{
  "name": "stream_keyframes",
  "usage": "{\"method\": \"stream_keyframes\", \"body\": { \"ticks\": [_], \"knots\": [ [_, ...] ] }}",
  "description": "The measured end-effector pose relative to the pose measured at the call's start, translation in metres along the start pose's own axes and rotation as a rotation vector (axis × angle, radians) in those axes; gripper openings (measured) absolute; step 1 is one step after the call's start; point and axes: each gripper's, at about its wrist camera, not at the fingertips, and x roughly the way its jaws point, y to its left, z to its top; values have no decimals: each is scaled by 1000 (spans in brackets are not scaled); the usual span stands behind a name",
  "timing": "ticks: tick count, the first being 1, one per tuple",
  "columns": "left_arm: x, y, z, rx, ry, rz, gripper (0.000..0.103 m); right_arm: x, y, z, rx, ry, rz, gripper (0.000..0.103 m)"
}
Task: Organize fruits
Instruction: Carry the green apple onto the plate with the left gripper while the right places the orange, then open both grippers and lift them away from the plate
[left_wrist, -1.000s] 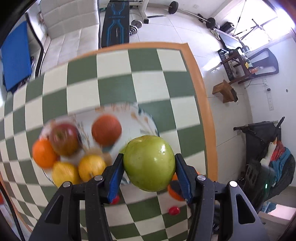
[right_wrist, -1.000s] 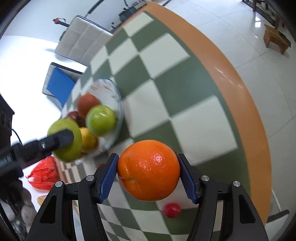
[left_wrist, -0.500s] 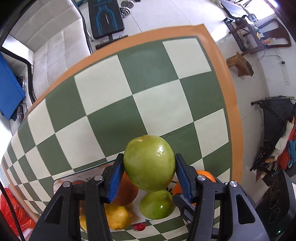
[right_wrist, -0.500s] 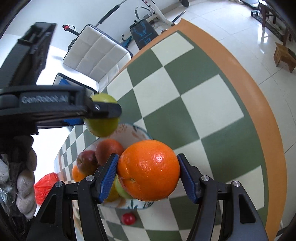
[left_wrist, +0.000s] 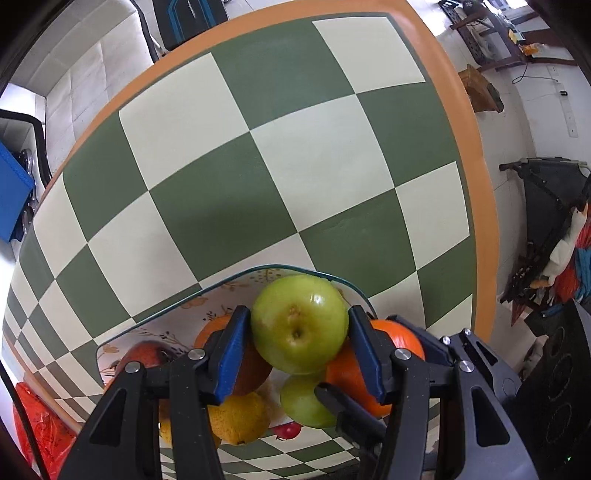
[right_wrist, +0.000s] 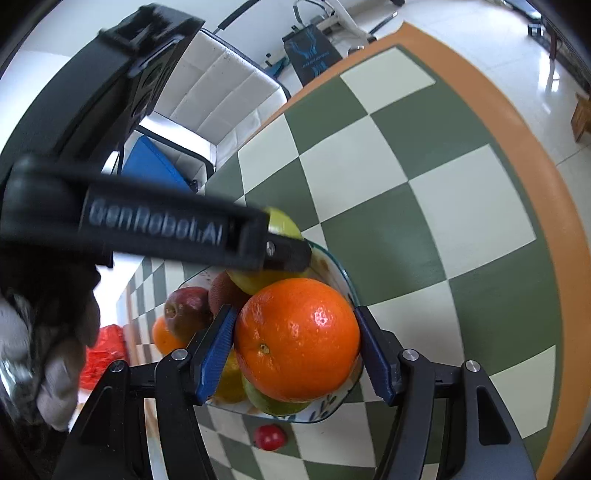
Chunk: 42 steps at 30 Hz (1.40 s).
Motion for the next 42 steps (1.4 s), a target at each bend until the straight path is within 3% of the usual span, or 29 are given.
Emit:
{"method": "stream_keyframes", "body": {
  "ticks": [3, 6, 12, 13, 14, 16, 19, 29, 36, 42],
  "knots": [
    [1, 2, 1, -28, 8, -15, 52, 8, -4, 4, 5, 36, -50, 72],
    [-2, 3, 0, -35, 3, -14, 53, 11, -8, 6, 22, 60, -40, 73],
    [-15, 4, -6, -46, -66, 5, 57, 10, -2, 6, -4, 60, -55, 74],
    [-17, 10, -6, -45, -78, 5, 59, 9, -2, 6, -7, 63, -57, 78],
    [-20, 13, -8, -48, -94, 3, 61, 8, -1, 7, -10, 65, -61, 82],
    [-27, 20, -12, -71, -126, -20, 81, 6, 0, 7, -22, 65, -75, 93],
    [-37, 33, -24, -121, -186, -43, 85, 4, 2, 7, -46, 70, -96, 93],
    [-62, 71, -112, -294, -439, 69, 89, -28, 37, -9, -211, 16, -337, 96],
    [-60, 76, -172, -388, -529, 181, 89, -46, 65, -28, -307, -28, -427, 96],
    [-64, 69, -220, -420, -583, 208, 89, -63, 93, -51, -356, -79, -450, 96]
  ]
}}
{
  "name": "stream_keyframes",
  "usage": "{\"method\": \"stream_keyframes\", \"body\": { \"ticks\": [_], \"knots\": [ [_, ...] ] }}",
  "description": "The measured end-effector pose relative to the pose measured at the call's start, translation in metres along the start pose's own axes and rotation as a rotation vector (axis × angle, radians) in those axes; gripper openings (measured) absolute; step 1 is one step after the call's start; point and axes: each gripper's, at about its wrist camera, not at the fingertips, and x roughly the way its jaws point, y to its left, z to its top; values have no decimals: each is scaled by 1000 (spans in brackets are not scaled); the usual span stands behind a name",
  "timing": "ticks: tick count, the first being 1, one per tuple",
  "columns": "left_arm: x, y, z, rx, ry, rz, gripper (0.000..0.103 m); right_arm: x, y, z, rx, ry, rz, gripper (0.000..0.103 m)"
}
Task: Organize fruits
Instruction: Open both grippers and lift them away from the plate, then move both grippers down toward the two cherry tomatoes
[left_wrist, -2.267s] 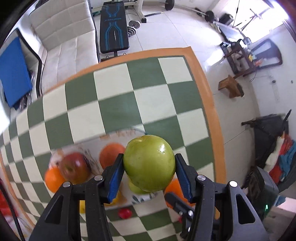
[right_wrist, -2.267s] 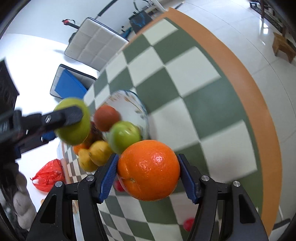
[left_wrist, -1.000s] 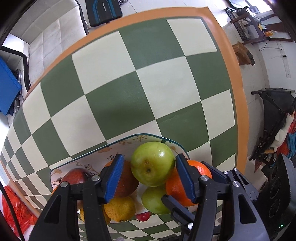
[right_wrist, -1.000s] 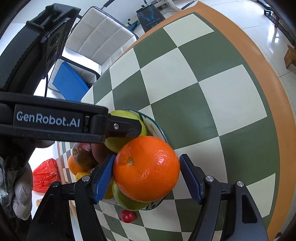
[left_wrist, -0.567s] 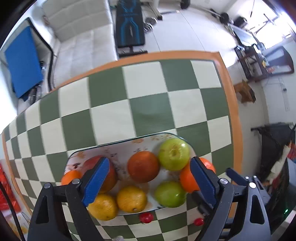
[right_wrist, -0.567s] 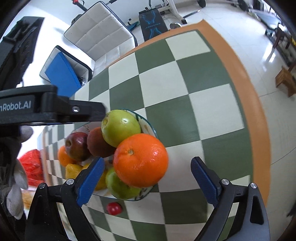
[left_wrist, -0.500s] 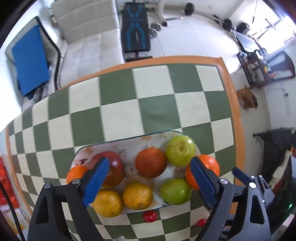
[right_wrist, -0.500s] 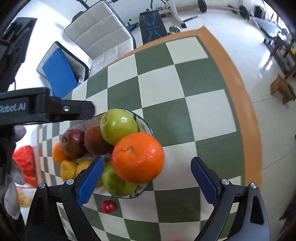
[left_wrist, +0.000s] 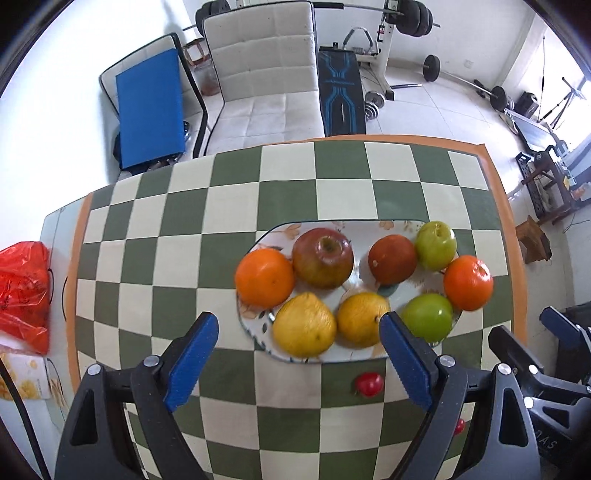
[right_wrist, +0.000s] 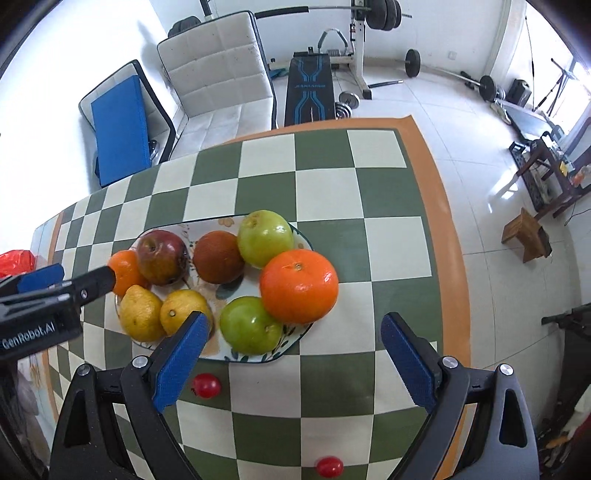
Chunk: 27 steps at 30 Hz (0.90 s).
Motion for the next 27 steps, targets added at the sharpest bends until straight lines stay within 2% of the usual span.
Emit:
{"method": "stream_keyframes", "body": {
  "ticks": [12, 17, 22, 27],
  "knots": [
    [-83, 18, -60, -32, -149, 12, 89, -79, 21, -57, -8, -88, -2, 96],
    [-115, 19, -86, -35, -191, -5, 89, -114, 25, -81, -12, -123, -1, 97],
    [-140, 19, -103, -21, -240, 3, 89, -148, 31, -101, -20, -163, 11, 97],
    [-152, 23, -119, -23, -252, -7, 89, -181, 39, -116, -36, -210, 11, 97]
  ]
}}
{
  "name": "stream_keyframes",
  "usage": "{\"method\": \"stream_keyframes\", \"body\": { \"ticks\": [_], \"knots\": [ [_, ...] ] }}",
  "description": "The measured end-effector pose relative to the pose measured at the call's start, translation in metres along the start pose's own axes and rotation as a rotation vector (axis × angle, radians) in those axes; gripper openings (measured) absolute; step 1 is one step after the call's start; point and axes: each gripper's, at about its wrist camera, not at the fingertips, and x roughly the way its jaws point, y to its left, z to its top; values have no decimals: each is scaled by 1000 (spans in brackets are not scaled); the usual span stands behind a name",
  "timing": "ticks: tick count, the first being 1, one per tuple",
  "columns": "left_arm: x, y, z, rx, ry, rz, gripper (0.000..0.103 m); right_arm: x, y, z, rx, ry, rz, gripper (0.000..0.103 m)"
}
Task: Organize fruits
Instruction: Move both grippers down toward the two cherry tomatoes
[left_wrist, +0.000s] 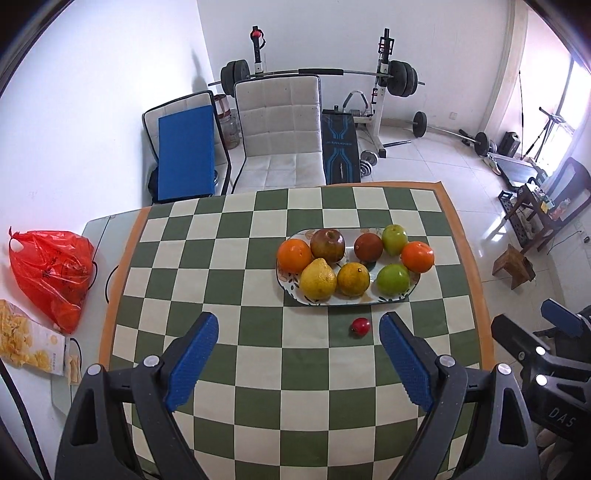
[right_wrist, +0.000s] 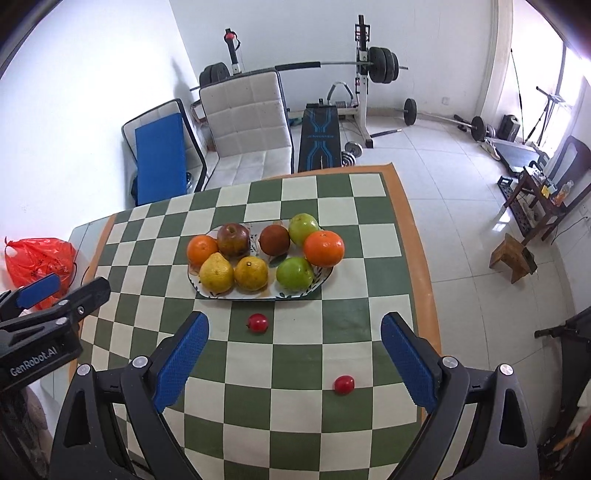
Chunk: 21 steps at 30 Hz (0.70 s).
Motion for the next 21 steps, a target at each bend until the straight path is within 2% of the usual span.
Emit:
{"method": "stream_keyframes", "body": {
  "ticks": [6, 15, 17, 21],
  "knots": [
    [-7, 7, -7, -15, -2, -8, 89, -23, 7, -5, 5, -25, 8, 97],
    [3, 8, -5, -15, 11, -24, 89, -26, 10, -6, 22, -9, 21, 96],
    [13, 5, -3, -8, 35, -29, 103, -20, 8, -5, 27, 5, 22, 97],
    [46, -5, -1, 7, 86, -4, 103, 1, -5, -2, 58, 29, 40, 97]
  ]
}}
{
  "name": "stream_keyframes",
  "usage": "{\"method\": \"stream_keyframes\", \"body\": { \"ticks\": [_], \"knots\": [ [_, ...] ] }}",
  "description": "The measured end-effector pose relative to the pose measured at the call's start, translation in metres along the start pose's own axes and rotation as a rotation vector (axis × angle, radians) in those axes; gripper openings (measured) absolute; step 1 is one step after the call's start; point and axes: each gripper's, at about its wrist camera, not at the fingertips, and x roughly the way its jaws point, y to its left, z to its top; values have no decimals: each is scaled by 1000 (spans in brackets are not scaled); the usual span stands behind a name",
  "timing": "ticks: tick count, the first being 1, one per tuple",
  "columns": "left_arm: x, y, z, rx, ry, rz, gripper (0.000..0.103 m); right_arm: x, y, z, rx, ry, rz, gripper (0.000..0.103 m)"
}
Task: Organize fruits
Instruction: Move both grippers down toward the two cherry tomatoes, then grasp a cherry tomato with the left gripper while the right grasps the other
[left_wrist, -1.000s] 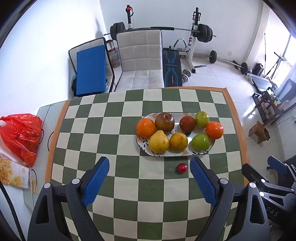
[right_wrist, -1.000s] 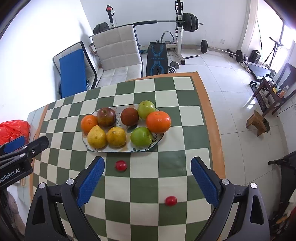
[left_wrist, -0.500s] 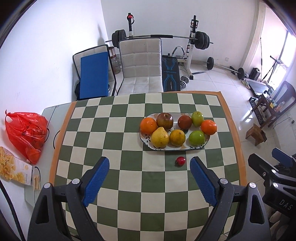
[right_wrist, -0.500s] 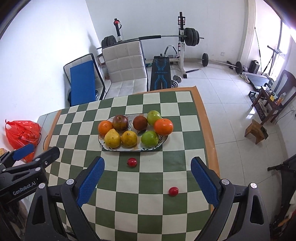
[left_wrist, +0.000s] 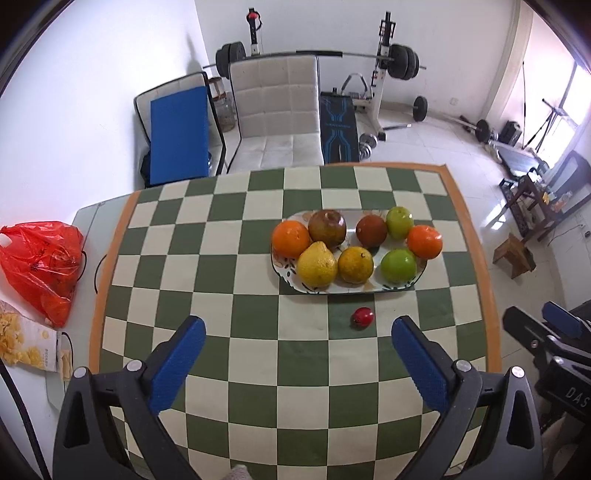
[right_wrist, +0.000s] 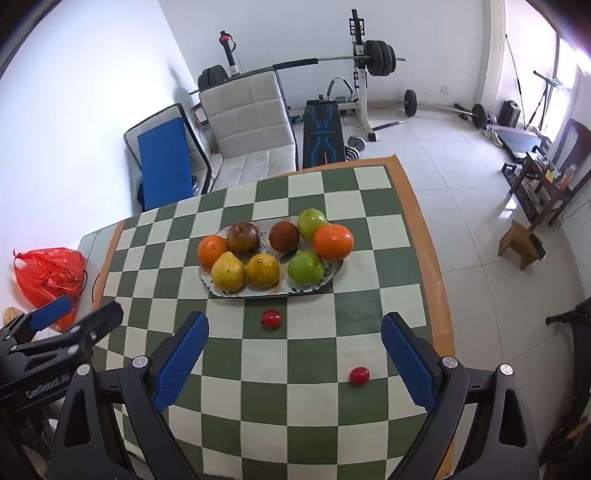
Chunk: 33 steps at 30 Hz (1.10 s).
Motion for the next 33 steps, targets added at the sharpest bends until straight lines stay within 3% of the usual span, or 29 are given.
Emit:
{"method": "stream_keyframes", "body": {
  "ticks": [4, 8, 10, 16, 21, 24, 31, 33],
  "knots": [
    [47, -15, 2, 22, 92, 13, 103, 32, -31, -3, 55, 44, -24, 96],
    [99, -29, -1, 26, 214, -7, 103, 83, -63, -21, 99, 145, -51, 95],
    [123, -36, -4, 37, 272, -19, 103, 114, -74, -36, 109, 211, -68, 79],
    [178, -51, -9, 23, 402, -80, 103, 188, -95, -81, 163, 385, -47, 52],
    [206, -72, -8, 45, 433, -112, 102, 209, -99, -94, 151, 397, -78, 44],
    [219, -86, -11, 71, 456, -118, 84, 214, -103, -97, 150, 410, -82, 34],
    [231, -102, -19, 98, 454, -111, 31, 218, -108, -106, 143, 418, -76, 34],
    [228, -103, -21, 97, 443, -127, 29, 217, -108, -106, 138, 418, -76, 34]
  ]
}}
